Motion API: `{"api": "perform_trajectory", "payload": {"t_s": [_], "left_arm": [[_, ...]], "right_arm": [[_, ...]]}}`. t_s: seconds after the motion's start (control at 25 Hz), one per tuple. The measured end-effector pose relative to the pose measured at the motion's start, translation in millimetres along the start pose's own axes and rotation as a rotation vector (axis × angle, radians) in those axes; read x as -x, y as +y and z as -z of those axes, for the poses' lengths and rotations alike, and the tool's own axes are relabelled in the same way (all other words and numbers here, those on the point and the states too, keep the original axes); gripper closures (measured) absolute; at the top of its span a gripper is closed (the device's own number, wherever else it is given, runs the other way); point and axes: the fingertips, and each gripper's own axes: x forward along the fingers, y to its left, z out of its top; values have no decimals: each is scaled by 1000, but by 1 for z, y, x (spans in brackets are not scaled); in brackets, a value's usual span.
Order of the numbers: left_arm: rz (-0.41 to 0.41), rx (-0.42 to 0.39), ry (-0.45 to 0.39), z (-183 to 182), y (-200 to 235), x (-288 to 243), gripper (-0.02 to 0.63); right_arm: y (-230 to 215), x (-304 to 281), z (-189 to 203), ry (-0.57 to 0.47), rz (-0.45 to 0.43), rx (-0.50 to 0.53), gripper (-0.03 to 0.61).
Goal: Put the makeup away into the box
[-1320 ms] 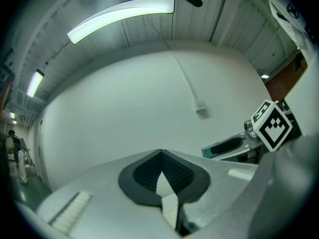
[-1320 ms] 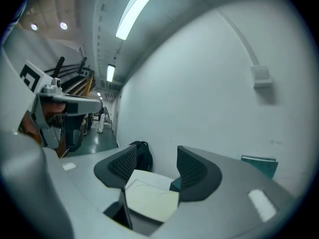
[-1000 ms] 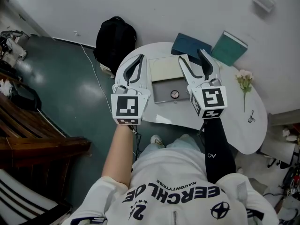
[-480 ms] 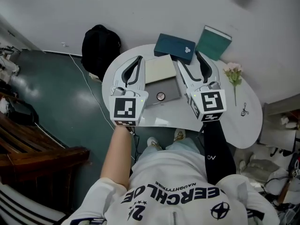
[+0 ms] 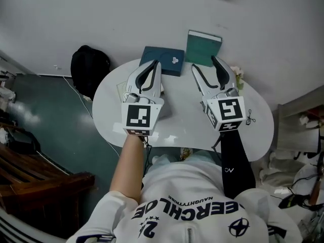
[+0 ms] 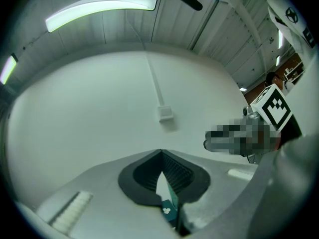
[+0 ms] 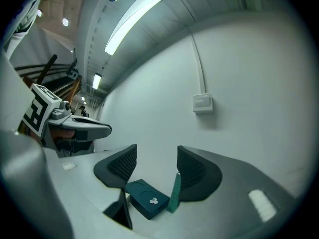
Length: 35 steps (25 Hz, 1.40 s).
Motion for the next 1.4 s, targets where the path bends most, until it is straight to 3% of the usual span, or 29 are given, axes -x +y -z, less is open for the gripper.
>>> {"api": "perform_trajectory", "payload": {"t_s": [0.4, 1.08, 1.4], "left_arm": [[41, 5, 21, 14, -42, -43, 612], [45, 8, 26, 16, -50, -57, 612], [27, 22, 45, 27, -47, -62, 612]], "right_arm": [[-44, 7, 27, 27, 11, -26, 293], [-62, 11, 40, 46, 26, -44, 293], [-55, -21, 107, 214, -47, -39, 293]]}}
